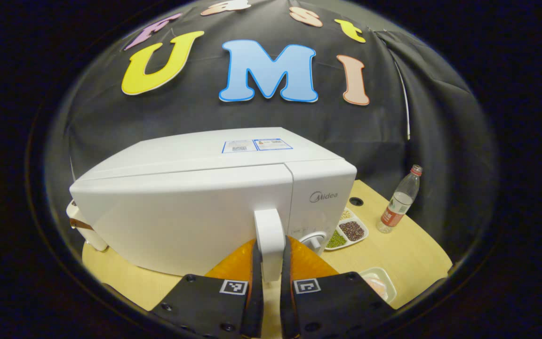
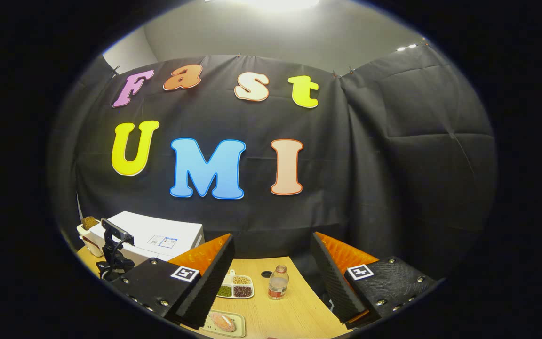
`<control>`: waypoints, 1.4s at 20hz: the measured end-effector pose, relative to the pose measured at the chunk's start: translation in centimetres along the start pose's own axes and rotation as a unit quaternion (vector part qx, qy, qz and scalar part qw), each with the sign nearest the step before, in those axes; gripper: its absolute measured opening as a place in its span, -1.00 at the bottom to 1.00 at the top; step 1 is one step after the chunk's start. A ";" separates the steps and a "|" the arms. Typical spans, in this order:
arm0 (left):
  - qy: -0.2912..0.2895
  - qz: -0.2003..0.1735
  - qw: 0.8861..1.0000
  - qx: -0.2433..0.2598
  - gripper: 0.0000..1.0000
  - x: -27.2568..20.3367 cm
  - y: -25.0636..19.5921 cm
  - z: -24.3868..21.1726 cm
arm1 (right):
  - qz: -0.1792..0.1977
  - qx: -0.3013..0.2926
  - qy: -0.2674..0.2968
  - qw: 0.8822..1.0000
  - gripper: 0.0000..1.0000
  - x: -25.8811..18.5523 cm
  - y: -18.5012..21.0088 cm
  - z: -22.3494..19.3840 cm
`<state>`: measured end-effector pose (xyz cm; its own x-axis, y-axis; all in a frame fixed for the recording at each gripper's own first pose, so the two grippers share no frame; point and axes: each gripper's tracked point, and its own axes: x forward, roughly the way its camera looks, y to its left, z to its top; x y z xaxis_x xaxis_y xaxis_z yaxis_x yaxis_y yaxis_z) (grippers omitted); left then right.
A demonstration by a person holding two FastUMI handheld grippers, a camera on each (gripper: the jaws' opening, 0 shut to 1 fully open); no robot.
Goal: Open the microwave oven with the left hand, put the food in, and close the microwave oven.
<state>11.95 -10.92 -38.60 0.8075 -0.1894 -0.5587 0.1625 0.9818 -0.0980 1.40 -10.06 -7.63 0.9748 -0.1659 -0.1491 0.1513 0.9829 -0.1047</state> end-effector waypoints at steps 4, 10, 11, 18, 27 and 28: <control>0.004 -0.006 1.000 0.004 -0.76 0.4 0.0 0.1 | -0.010 -0.001 -0.001 1.000 0.96 -0.7 -0.4 -0.1; 0.021 -0.023 0.999 0.006 -0.75 -0.4 -0.1 -0.4 | -0.023 0.002 0.007 1.000 0.92 -1.5 -0.8 -0.6; 0.024 -0.028 0.999 0.010 -0.76 -1.5 -0.2 -1.2 | -0.023 0.003 0.006 1.000 0.92 -1.6 -0.7 -0.5; 0.021 -0.094 0.995 0.031 -0.76 -9.4 0.3 -4.7 | 0.016 0.020 0.031 0.999 0.97 -1.3 3.0 -2.6; 0.056 -0.176 0.979 0.086 -0.72 -18.7 4.4 -8.9 | 0.159 0.041 0.170 0.972 0.96 -2.6 11.1 -12.4; 0.059 -0.181 0.978 0.090 -0.72 -19.9 5.2 -9.4 | 0.166 0.044 0.191 0.967 0.97 -2.9 11.5 -14.0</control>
<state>-8.57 -1.92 -35.77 0.6091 -0.5107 -0.6068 0.5312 0.8308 -0.1660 -1.95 0.62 -22.22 0.8434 0.1588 -0.5132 -0.1297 0.9872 0.0923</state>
